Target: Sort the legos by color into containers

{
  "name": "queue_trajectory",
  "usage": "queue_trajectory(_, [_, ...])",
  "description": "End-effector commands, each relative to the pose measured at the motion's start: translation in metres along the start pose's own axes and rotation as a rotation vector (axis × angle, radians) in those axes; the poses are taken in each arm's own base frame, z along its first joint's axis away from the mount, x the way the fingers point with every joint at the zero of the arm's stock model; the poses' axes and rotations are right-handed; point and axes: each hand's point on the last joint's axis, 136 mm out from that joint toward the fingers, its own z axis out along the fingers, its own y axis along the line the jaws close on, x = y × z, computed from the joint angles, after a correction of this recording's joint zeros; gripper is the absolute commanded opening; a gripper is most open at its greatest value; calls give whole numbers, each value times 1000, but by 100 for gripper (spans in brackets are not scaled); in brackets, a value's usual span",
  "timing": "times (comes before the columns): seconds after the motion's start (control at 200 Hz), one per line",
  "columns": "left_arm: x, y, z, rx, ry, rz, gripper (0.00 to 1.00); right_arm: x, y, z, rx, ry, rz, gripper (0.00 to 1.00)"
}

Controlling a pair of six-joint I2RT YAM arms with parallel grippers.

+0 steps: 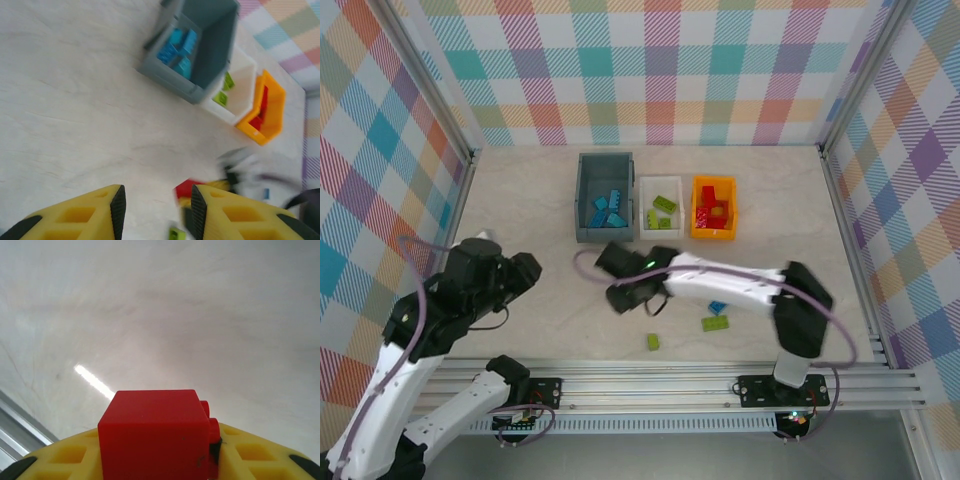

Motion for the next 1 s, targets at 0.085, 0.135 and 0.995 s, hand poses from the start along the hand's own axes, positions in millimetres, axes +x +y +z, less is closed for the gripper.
queue_trajectory(0.085, [20,-67,46,186,132,32,41,-3,-143,-50,195,-74,322,39])
queue_trajectory(0.135, [28,-83,58,199,142,64,41,-6,-173,-55,226,-84,397,38])
queue_trajectory(0.995, [124,-181,138,155,186,375,40,-51,-318,25,442,94,687,48])
